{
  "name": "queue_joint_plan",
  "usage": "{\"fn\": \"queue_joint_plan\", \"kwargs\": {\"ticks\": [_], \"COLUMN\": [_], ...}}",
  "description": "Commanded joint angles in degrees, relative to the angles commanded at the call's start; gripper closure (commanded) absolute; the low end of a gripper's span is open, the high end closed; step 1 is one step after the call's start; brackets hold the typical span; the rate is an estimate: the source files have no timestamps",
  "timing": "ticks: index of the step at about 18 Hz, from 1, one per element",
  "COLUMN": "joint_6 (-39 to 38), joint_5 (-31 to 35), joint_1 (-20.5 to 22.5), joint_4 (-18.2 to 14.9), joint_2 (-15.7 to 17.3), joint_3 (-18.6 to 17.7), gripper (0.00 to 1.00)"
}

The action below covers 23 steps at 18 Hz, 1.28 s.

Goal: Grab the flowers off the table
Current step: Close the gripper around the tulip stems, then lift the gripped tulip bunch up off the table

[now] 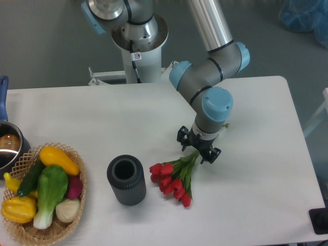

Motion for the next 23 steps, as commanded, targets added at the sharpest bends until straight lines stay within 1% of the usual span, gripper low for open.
{"fn": "queue_joint_plan", "kwargs": {"ticks": [2, 7, 8, 10, 13, 15, 18, 23], "joint_6": [-0.1, -0.1, -0.2, -0.2, -0.2, -0.2, -0.2, 0.1], "joint_5": [0.0, 0.1, 0.1, 0.2, 0.2, 0.2, 0.1, -0.4], "joint_1": [0.0, 0.0, 0.0, 0.0, 0.0, 0.0, 0.0, 0.8], "joint_4": [0.0, 0.0, -0.1, 0.0, -0.1, -0.2, -0.3, -0.4], "joint_2": [-0.1, -0.1, -0.1, -0.1, -0.1, 0.0, 0.0, 1.1], "joint_3": [0.1, 0.2, 0.2, 0.2, 0.2, 0.3, 0.8, 3.2], "gripper": [0.49, 0.62, 0.7, 0.76, 0.88, 0.9, 0.9, 0.9]}}
